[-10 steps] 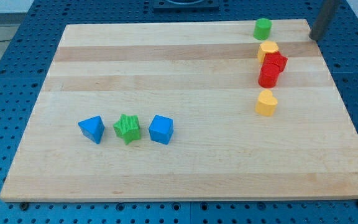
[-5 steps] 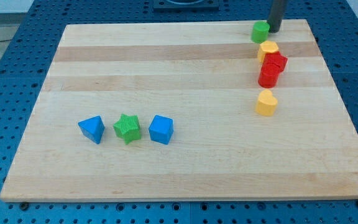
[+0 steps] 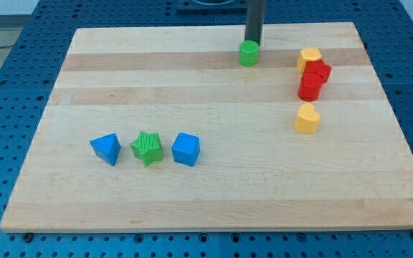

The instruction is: Move the green circle right to the blue cube

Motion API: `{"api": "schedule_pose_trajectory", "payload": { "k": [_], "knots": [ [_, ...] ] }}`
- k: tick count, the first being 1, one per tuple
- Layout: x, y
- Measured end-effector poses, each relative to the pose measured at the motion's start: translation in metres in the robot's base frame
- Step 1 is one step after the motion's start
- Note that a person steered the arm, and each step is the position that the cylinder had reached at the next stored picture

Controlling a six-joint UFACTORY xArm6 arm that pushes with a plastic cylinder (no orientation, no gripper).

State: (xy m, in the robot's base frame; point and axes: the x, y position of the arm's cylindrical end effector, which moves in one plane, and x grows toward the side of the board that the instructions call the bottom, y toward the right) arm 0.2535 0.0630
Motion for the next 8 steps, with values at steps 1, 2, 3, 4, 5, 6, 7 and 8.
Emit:
{"api": "schedule_pose_trajectory", "payload": {
  "k": [1,2,3,4,5,6,7,8],
  "knots": [
    [0.015,-0.006],
    [0.037,-0.006],
    [0.064,-0.006],
    [0.095,-0.006],
    [0.130,-0.006],
    [0.164,-0.016],
    [0.194,-0.025],
    [0.206,-0.029]
  ]
}}
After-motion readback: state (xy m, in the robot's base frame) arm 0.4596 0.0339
